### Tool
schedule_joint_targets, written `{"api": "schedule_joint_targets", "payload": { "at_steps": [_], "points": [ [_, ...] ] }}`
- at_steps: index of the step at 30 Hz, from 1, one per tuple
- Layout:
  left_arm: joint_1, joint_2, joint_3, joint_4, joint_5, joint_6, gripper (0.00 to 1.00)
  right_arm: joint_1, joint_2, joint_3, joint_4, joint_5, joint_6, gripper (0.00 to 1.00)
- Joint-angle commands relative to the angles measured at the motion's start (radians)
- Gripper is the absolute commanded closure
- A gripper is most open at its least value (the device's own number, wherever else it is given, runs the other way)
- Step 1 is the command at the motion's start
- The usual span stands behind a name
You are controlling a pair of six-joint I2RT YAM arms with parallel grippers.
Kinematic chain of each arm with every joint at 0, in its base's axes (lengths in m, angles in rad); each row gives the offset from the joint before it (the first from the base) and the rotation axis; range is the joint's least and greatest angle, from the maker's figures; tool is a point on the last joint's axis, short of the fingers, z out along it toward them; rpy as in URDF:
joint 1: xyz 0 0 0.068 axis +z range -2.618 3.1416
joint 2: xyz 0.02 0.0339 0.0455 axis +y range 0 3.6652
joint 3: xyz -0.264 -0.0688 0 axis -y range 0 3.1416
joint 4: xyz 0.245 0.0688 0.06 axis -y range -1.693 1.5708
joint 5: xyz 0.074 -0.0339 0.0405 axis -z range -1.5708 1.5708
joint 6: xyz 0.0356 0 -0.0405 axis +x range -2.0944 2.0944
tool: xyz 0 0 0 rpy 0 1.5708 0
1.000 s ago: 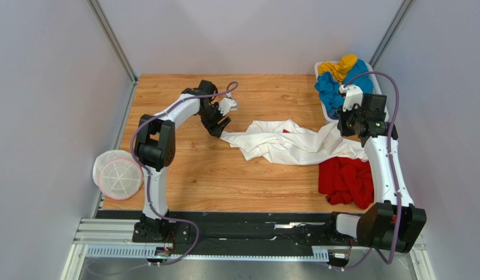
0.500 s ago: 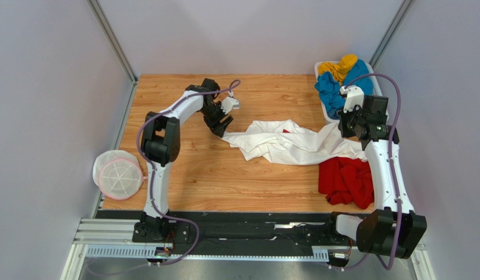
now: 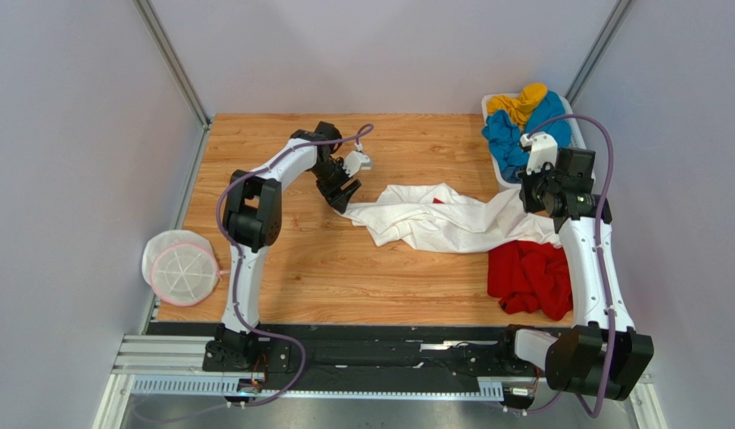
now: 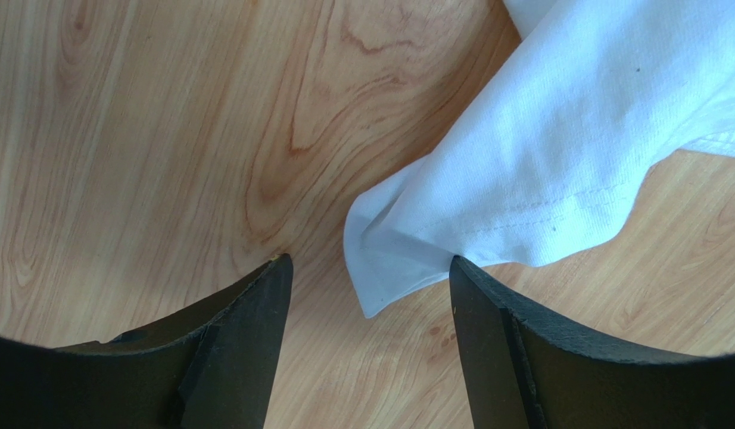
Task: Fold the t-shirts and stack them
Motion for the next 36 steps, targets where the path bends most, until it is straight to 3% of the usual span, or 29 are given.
{"api": "schedule_joint_targets", "payload": {
  "at_steps": [1,12,22,29,31,36],
  "points": [
    [-0.013,0.015,0.033,-0.023,0.033,0.019,0.27,0.006,-0.032,0.0,0.023,0.009,-0.021,1.0],
    [-0.022,-0.024,-0.061,-0.007,0.007,0.026,0.39,0.006,-0.033,-0.008,0.025,0.0,-0.015,1.0],
    [-0.036,-0.048,-0.148,0.033,-0.025,0.02,0.73,0.006,-0.035,-0.012,0.023,-0.007,-0.007,1.0],
    [-0.05,-0.059,-0.153,0.047,-0.048,0.005,0.81,0.006,-0.041,-0.014,0.02,-0.009,-0.007,1.0],
    [-0.058,-0.064,-0.154,0.049,-0.059,0.005,0.99,0.006,-0.042,-0.014,0.02,-0.009,-0.007,1.0],
    [-0.062,-0.14,-0.195,0.104,-0.1,-0.042,1.0,0.006,-0.036,0.008,0.016,-0.015,-0.004,1.0]
  ]
}}
